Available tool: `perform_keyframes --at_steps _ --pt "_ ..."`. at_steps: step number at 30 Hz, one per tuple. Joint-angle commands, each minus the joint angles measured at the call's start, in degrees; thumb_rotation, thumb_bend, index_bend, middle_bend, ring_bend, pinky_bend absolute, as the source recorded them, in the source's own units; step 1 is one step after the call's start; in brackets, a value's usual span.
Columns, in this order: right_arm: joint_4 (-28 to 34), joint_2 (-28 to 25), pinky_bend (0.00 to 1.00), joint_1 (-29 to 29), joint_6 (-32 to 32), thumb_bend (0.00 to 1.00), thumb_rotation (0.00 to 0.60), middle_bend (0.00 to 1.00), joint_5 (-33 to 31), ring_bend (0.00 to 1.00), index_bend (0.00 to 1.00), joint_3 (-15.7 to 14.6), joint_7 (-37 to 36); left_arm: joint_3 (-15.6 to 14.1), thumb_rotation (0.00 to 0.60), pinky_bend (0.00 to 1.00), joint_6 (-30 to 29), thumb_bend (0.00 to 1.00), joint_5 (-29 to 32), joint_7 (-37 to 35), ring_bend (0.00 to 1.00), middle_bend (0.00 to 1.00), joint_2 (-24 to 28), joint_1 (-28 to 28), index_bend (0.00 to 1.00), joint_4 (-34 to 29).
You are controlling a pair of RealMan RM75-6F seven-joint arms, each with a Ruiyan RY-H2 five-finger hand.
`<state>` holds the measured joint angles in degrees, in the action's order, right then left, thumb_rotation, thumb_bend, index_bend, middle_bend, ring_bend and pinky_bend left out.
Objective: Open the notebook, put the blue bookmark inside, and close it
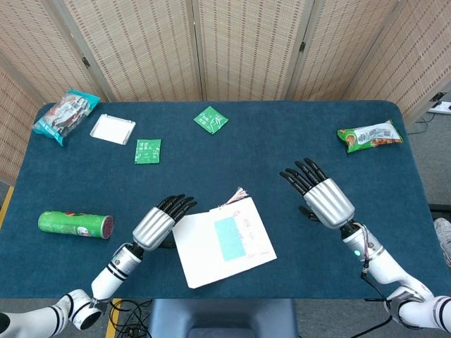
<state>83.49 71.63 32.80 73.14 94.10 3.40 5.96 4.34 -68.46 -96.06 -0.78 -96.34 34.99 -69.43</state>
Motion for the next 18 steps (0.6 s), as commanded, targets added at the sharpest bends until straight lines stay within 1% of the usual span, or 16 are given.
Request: perform_keyframes --at_steps 1,4,9,18 --pt "0.2 -0.3 0.00 -0.2 0.5 0.18 0.600 0.13 -0.1 0.00 0.00 0.5 -0.2 2.1 0.600 0.18 1.6 0.19 2.1 -2.0 0.09 0.10 0.7 1.8 0.07 -3.2" --pt "0.6 -0.6 0.00 -0.2 1.1 0.18 0.600 0.12 0.1 0.00 0.00 1.0 -0.5 3.7 0.600 0.18 3.1 0.19 3.7 -2.9 0.09 0.10 0.2 3.5 0.07 -4.4" --pt "0.8 -1.0 0.00 -0.4 2.2 0.18 0.600 0.11 0.9 0.00 0.00 1.5 -0.7 6.4 0.600 0.18 6.1 0.19 7.3 -3.2 0.09 0.10 -1.4 6.0 0.07 -4.7" --pt "0.1 -0.8 0.00 -0.8 5.6 0.18 0.600 0.07 2.8 0.00 0.00 2.5 -2.4 9.0 0.600 0.18 11.5 0.19 13.4 -0.7 0.08 0.10 -5.5 9.9 0.06 -2.6"
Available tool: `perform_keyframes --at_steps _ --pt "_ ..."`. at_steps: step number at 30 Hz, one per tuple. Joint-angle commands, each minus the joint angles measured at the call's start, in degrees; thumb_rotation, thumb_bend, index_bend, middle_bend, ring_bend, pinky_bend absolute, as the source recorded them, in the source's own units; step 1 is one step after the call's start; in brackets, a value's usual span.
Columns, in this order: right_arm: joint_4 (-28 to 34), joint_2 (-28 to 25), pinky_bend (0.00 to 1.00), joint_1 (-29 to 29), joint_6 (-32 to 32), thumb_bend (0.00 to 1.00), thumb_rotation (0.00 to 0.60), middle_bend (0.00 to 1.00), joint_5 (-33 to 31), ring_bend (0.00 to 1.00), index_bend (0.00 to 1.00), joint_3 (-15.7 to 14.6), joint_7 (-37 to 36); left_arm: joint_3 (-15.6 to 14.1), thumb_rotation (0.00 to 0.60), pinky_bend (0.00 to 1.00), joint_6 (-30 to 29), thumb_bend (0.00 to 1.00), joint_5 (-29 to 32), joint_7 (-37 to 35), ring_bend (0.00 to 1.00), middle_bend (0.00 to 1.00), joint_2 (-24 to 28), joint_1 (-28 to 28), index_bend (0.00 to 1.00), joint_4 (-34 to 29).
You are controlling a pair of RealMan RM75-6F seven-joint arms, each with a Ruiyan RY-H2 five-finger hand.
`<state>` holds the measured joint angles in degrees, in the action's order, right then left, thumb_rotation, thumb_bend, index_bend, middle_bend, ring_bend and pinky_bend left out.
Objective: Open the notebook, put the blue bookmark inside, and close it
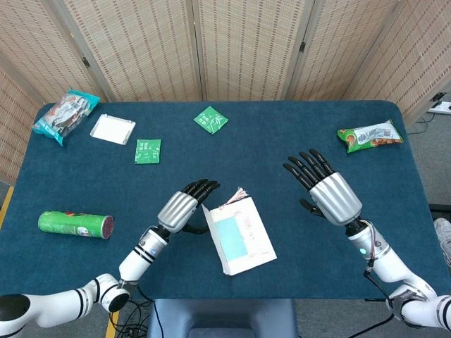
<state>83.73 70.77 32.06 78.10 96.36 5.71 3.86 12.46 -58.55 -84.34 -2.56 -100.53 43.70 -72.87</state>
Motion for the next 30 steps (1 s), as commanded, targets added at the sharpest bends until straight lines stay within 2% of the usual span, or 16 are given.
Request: perform_keyframes --at_steps 1,15,21,25,30 --pt "-0.1 0.0 0.00 -0.1 0.9 0.18 0.600 0.07 0.7 0.00 0.00 0.3 -0.4 1.1 0.600 0.18 2.1 0.19 2.3 1.5 0.07 0.10 -1.7 1.6 0.06 1.1" --pt "0.2 0.0 0.00 0.0 1.4 0.18 0.600 0.07 1.6 0.00 0.00 0.7 -0.9 3.5 0.600 0.18 7.4 0.18 10.3 10.1 0.03 0.08 -7.7 6.9 0.06 6.4" --pt "0.1 0.1 0.00 -0.1 1.6 0.18 0.600 0.06 1.8 0.00 0.00 0.7 -1.3 2.7 0.600 0.18 7.9 0.17 11.9 13.6 0.00 0.05 -10.4 8.0 0.04 9.6" --pt "0.1 0.0 0.00 -0.3 1.7 0.18 0.600 0.06 1.9 0.00 0.00 0.7 -1.3 2.0 0.600 0.17 7.3 0.17 12.3 13.8 0.00 0.00 -12.2 7.8 0.01 11.6" --pt "0.5 -0.2 0.00 -0.4 1.8 0.18 0.600 0.06 1.9 0.00 0.00 0.7 -1.3 0.4 0.600 0.16 7.7 0.17 12.1 14.4 0.00 0.00 -13.4 7.5 0.00 13.5"
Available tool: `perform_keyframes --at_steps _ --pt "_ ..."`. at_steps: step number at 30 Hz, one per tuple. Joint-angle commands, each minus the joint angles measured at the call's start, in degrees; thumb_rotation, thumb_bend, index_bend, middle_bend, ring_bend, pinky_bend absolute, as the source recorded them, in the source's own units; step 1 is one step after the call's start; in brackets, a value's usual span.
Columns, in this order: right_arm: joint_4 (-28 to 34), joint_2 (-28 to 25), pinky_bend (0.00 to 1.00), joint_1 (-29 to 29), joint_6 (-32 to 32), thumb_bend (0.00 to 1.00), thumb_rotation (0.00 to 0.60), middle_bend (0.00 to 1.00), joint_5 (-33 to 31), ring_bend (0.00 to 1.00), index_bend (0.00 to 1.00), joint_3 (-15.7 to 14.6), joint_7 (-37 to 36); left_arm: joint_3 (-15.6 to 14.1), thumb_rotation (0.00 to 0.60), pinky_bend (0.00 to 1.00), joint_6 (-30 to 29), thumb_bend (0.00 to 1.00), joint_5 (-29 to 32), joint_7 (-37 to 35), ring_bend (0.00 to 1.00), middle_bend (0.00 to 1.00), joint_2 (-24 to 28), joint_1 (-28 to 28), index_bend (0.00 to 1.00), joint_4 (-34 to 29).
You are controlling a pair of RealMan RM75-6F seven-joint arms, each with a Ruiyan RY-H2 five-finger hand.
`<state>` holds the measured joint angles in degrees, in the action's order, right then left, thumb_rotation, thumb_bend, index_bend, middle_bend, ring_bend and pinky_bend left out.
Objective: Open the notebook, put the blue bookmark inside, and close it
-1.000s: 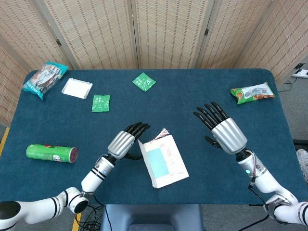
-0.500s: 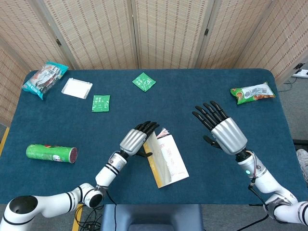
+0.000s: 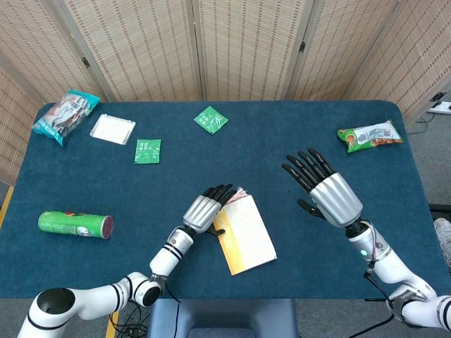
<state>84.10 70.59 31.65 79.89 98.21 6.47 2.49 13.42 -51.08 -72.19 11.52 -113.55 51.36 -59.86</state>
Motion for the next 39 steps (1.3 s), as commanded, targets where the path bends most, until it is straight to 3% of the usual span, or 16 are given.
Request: perform_keyframes --at_steps 1,11,22,29,39 --pt "0.2 -0.1 0.00 0.0 -0.1 0.18 0.600 0.06 0.0 0.00 0.00 -0.1 0.1 -0.8 0.600 0.16 0.2 0.17 -0.1 0.3 0.00 0.00 -0.4 -0.2 0.00 0.6" --pt "0.5 -0.1 0.00 0.0 -2.3 0.17 0.600 0.06 0.6 0.00 0.00 -1.5 0.5 -1.1 0.600 0.16 -3.1 0.17 -1.0 -1.3 0.00 0.00 3.5 -2.8 0.00 -2.3" --pt "2.0 -1.1 0.00 -1.1 -3.6 0.16 0.600 0.06 0.6 0.00 0.00 -3.2 3.1 1.0 0.600 0.16 -10.4 0.17 0.5 -5.4 0.00 0.00 16.5 -9.9 0.00 -14.6" --pt "2.0 -3.1 0.00 -5.6 -2.2 0.25 0.600 0.12 -3.7 0.00 0.00 -4.3 4.6 -2.1 0.600 0.16 -13.9 0.17 1.5 -3.5 0.00 0.00 26.1 -16.2 0.02 -21.1" --pt "0.7 -4.6 0.00 -14.0 3.2 0.26 0.600 0.12 -8.7 0.00 0.00 -5.8 3.4 -5.0 0.600 0.16 -24.1 0.17 -0.6 -9.2 0.00 0.01 32.9 -26.0 0.12 -22.0"
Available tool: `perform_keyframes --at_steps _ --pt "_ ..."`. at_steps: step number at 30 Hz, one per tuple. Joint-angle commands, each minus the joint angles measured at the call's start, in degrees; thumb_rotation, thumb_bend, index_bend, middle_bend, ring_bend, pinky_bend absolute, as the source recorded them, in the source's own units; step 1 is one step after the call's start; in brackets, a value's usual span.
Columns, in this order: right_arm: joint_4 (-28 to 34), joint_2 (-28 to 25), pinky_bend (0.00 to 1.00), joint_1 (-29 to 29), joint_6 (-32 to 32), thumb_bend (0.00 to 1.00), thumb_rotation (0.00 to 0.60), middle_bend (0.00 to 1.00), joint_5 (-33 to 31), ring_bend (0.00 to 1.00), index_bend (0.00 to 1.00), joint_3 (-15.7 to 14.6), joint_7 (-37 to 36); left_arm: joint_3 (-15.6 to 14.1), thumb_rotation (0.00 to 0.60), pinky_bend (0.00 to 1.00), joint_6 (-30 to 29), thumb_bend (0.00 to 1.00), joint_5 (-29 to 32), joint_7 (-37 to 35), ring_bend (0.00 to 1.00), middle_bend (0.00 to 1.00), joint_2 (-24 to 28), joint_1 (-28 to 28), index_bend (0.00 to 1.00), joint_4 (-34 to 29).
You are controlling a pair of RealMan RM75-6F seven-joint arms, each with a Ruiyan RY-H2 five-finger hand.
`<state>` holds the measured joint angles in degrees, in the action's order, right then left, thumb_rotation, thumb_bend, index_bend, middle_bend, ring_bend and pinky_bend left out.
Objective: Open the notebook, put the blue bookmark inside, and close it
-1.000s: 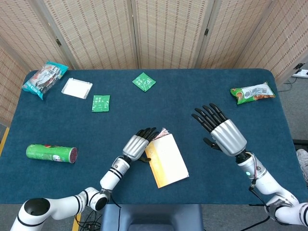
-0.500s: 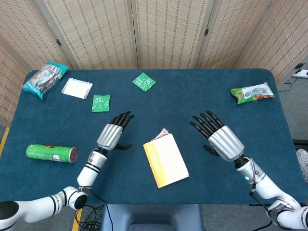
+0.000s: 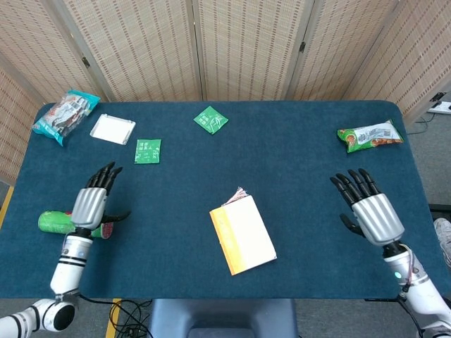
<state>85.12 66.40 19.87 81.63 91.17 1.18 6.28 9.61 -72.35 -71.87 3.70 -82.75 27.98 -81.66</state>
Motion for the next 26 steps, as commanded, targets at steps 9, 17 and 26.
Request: perform_keyframes --at_steps 9,17,26 --pt "-1.8 0.8 0.05 -7.9 4.5 0.26 0.600 0.12 -4.3 0.00 0.00 -1.4 -2.2 -2.8 0.600 0.16 -8.7 0.17 -1.0 0.9 0.00 0.02 7.3 -9.0 0.12 -3.4" --pt "-0.6 1.1 0.05 -10.6 5.6 0.27 0.600 0.12 -4.6 0.00 0.00 -1.7 -2.4 -5.7 0.600 0.16 -11.3 0.17 -1.9 4.8 0.00 0.02 10.0 -13.4 0.12 -8.4" --pt "2.9 -0.9 0.05 -13.2 6.7 0.28 0.600 0.12 -4.7 0.00 0.00 -1.7 -3.8 -7.8 0.600 0.16 -16.9 0.17 -5.3 9.7 0.00 0.02 8.7 -17.7 0.12 -9.9"
